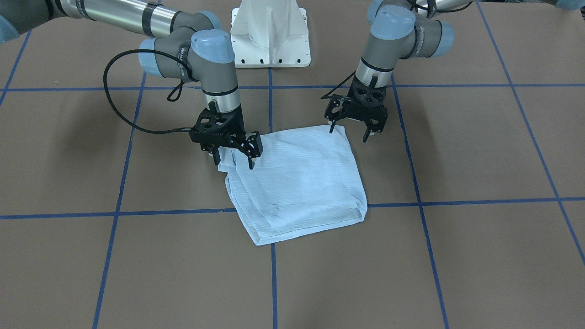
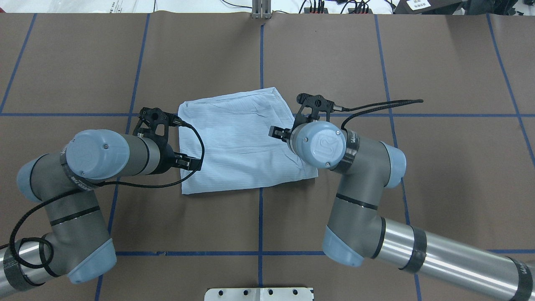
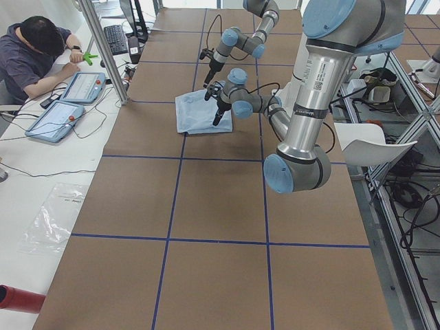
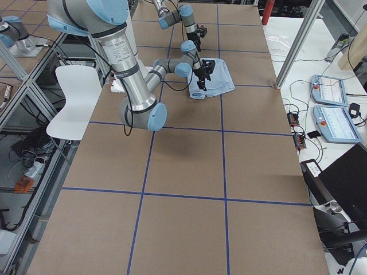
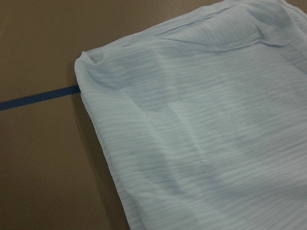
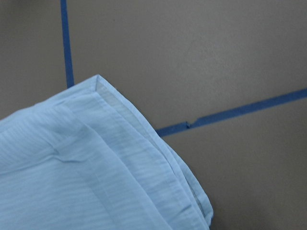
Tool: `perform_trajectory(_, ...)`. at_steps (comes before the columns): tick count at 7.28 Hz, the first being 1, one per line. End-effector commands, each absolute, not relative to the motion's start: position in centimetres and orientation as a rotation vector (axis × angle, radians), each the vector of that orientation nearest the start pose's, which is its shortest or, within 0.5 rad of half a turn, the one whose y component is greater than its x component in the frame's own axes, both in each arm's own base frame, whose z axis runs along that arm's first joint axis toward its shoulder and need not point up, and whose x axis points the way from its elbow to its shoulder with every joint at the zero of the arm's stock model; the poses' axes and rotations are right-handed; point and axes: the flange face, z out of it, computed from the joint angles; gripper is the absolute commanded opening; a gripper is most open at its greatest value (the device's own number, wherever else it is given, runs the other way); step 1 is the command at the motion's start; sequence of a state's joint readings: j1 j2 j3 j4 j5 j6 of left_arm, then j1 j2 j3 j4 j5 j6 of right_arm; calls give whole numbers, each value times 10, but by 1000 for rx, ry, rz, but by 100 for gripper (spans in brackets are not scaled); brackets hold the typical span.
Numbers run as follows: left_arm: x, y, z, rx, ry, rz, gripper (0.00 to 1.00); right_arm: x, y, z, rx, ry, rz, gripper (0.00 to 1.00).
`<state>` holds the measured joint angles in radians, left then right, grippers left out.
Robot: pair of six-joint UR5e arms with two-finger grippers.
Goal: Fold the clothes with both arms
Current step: 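Draw the right gripper back toward the robot while the left gripper holds still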
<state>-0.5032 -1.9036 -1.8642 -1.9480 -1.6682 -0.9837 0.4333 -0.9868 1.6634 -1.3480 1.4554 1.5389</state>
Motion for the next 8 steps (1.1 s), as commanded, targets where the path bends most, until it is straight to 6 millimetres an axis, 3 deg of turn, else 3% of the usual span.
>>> perform_trajectory(1,461,-395,303,443,906,127,100,-564,-353,259,307,-829,408,100)
perform_trajectory(3,461,-395,303,443,906,127,100,-585,-323,271,338,-797,381,100)
perform_trajectory(6,461,-394,302,444,907,127,100,-589,-331,282,350,-775,373,100)
perform_trajectory(8,461,-394,302,444,907,127,100,-581,-340,269,360,-793,375,100)
